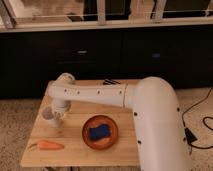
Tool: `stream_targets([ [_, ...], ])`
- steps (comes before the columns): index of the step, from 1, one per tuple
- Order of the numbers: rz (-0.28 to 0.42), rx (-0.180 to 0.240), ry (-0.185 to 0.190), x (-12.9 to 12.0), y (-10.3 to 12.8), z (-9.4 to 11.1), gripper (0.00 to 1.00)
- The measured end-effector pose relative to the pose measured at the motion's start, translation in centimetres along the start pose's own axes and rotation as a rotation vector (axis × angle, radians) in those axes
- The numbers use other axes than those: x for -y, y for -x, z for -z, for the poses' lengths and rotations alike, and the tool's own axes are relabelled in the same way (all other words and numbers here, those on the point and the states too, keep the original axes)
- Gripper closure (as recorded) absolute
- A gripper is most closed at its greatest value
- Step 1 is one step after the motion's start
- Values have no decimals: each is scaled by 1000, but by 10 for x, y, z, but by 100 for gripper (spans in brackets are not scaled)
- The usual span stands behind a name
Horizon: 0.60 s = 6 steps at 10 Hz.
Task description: Pick up the ceramic cup
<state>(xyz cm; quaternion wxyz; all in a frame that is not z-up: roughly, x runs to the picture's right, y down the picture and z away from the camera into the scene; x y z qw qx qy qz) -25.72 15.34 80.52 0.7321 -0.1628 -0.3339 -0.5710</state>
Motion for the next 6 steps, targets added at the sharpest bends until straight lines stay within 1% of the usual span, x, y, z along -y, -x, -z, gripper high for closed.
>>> stream_targets([
  [3,-2,1,-3,0,-1,1,90],
  [6,-24,2,-13,-5,-9,25,90],
])
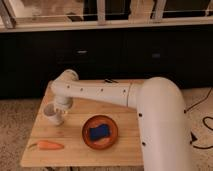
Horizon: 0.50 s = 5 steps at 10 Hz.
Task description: Pick up the ceramic cup
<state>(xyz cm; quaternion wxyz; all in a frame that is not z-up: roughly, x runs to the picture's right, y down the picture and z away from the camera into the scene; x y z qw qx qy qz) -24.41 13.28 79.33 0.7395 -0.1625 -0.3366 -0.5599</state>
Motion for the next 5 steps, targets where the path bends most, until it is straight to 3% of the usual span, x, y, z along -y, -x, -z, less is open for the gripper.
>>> stream_targets([
  [5,3,5,0,-2,-7,19,90],
])
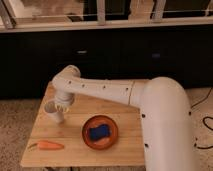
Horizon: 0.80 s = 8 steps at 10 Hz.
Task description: Pick up the ceramic cup
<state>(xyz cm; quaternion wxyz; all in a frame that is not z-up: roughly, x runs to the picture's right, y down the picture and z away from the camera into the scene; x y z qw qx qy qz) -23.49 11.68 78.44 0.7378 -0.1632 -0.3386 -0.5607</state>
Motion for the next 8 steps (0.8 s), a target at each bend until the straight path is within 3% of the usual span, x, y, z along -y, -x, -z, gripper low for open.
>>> stream_targets([
  [5,4,1,-1,-5,-8,28,90],
  [8,11,3,-2,-4,-10,35,90],
])
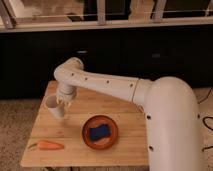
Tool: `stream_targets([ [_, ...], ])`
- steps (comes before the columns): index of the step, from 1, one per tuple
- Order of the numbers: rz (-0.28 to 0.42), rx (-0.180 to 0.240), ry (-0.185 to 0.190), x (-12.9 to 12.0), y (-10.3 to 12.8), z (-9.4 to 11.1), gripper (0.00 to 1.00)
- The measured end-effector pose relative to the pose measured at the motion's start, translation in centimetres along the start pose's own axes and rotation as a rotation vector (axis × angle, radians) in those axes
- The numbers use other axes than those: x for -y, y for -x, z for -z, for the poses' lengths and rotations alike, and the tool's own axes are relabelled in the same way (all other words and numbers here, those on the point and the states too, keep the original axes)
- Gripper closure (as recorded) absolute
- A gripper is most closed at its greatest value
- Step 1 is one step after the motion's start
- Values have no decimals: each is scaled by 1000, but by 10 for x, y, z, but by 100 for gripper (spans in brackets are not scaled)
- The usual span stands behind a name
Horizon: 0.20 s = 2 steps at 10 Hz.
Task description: Pick up the ceramic cup
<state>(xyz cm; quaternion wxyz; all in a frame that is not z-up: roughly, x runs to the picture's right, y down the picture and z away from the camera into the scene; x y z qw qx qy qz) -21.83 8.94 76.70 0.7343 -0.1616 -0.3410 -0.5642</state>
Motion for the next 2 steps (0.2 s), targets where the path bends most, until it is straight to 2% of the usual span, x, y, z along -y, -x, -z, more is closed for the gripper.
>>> stream_targets([
  [2,-1,-2,-1,-3,-3,6,90],
])
